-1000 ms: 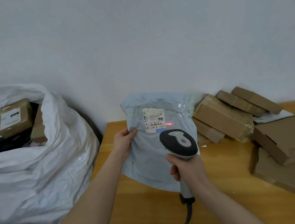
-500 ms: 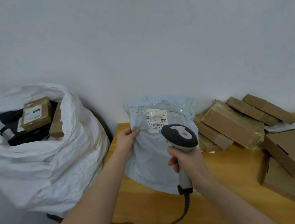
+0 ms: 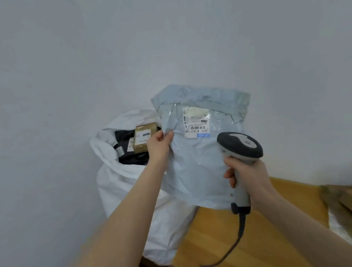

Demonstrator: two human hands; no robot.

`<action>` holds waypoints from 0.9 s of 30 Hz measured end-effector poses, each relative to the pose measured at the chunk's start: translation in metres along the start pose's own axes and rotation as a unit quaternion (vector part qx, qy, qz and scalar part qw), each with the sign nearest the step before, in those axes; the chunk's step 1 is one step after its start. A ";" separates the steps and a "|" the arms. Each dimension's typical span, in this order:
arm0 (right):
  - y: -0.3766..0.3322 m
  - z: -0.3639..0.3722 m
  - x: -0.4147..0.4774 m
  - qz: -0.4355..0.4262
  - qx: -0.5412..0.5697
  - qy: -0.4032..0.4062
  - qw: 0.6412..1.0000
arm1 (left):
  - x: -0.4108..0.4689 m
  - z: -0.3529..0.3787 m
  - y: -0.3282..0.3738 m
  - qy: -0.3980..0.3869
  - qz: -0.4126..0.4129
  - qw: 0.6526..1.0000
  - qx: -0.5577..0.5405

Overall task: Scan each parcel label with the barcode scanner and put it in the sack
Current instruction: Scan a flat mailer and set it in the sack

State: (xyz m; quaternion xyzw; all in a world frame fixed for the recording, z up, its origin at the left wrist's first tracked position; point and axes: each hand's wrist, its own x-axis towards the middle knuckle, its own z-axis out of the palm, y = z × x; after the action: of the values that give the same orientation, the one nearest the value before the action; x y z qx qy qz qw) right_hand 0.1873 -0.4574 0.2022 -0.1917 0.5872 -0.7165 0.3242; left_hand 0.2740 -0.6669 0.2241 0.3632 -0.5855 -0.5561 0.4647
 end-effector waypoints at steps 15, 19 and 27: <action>0.031 0.293 0.164 -0.017 -0.018 -0.009 1.000 | 0.288 -0.175 -0.030 0.096 0.063 0.988 0.107; 0.044 0.309 0.192 -0.004 -0.045 0.020 0.999 | 0.307 -0.204 -0.101 0.034 0.048 0.936 0.348; 0.063 0.323 0.227 0.043 -0.073 0.035 0.996 | 0.323 -0.187 -0.075 -0.065 0.174 0.751 0.633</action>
State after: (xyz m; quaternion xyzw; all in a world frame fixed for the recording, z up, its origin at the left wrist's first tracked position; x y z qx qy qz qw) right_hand 0.2518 -0.8515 0.1936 -0.1641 0.6566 -0.6631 0.3196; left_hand 0.3461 -1.0383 0.1860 0.4292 -0.8855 0.0101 0.1780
